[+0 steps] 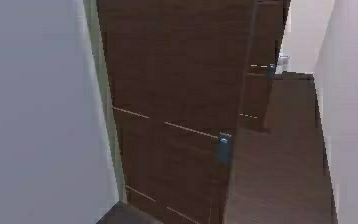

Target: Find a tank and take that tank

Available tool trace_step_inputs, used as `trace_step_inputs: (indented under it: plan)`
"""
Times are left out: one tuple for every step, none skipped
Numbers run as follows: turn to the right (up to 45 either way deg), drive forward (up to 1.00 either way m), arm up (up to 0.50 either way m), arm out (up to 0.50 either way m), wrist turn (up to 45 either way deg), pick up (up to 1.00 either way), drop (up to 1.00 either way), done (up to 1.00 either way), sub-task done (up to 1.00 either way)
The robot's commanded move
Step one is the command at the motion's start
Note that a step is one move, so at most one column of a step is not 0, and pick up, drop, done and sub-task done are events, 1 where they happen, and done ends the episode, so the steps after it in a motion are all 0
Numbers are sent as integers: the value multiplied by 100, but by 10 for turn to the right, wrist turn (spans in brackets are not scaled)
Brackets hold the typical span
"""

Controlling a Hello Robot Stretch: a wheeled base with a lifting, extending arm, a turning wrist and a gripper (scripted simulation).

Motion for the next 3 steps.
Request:
trace_step_inputs:
  plan:
    - [-450,0,0,0,0,0,0,0,0]
    - [-450,0,0,0,0,0,0,0,0]
    - [-450,0,0,0,0,0,0,0,0]
